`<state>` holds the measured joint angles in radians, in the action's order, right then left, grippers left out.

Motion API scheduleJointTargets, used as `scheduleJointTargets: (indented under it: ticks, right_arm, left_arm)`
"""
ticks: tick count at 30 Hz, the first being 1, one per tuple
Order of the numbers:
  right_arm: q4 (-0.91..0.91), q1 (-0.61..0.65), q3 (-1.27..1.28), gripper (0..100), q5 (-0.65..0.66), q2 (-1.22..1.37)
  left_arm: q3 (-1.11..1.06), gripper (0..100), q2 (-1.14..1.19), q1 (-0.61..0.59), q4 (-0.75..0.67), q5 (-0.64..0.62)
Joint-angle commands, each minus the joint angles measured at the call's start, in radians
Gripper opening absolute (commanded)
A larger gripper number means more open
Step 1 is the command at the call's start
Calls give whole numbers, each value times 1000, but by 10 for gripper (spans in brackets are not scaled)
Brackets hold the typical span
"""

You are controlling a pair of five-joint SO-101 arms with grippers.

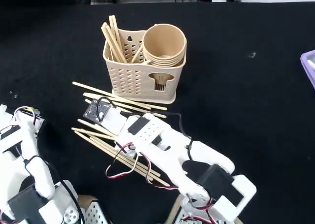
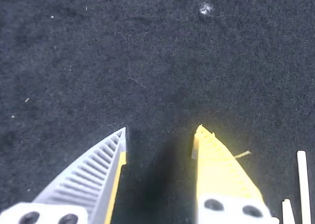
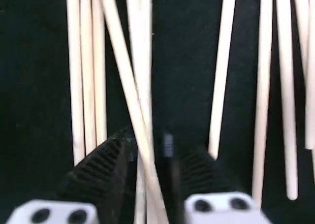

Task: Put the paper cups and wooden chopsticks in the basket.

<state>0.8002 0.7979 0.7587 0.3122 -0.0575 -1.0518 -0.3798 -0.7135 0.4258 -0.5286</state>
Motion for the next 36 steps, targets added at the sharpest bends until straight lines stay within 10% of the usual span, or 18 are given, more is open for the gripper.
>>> scheduleJointTargets:
  ticks: [1, 10, 36]
  right_arm:
    - [20, -3, -8, 200, 8, -59]
    - [14, -5, -10, 6, 12, -68]
    - [14, -8, 82, 10, 5, -285]
  left_arm:
    - [31, 220, -25, 5, -20, 12]
    - [31, 220, -25, 5, -20, 12]
    - [31, 220, -25, 5, -20, 12]
